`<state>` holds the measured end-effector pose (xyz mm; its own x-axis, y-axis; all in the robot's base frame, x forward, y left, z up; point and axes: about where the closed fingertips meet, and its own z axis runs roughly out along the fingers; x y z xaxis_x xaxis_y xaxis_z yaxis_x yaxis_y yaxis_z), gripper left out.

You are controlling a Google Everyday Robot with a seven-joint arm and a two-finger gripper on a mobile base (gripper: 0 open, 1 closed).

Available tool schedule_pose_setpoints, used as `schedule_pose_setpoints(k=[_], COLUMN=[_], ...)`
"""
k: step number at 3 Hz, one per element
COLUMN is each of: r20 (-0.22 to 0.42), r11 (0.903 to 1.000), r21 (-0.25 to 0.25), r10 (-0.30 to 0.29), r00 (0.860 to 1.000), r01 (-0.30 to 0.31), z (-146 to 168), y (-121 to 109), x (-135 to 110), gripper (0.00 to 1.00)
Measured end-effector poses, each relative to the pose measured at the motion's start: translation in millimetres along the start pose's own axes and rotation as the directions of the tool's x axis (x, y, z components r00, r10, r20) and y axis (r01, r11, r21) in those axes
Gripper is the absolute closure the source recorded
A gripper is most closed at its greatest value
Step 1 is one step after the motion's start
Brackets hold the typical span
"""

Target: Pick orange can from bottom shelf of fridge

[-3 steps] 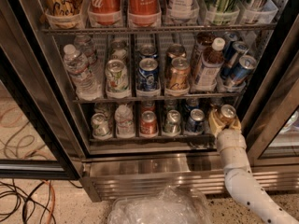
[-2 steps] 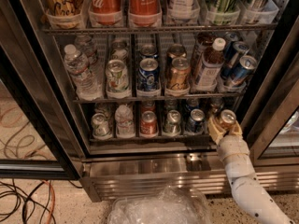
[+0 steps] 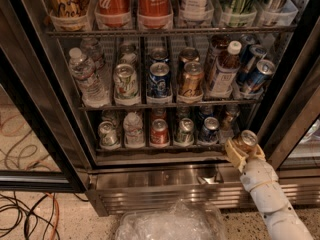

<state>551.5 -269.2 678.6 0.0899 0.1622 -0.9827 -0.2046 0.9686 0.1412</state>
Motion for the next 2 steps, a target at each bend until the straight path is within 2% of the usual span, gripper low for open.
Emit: schedule_pose_setpoints(k=[1, 2], r20=[0.007, -0.031], r11=[0.9970, 0.9878], r21=[-0.076, -0.118], r10=[0.016, 0.099], r00=[1.000, 0.995], r01=[-0.015, -0.102], z=[-21, -37], y=[12, 21], x=[-13, -16], gripper=[1.00, 1.00])
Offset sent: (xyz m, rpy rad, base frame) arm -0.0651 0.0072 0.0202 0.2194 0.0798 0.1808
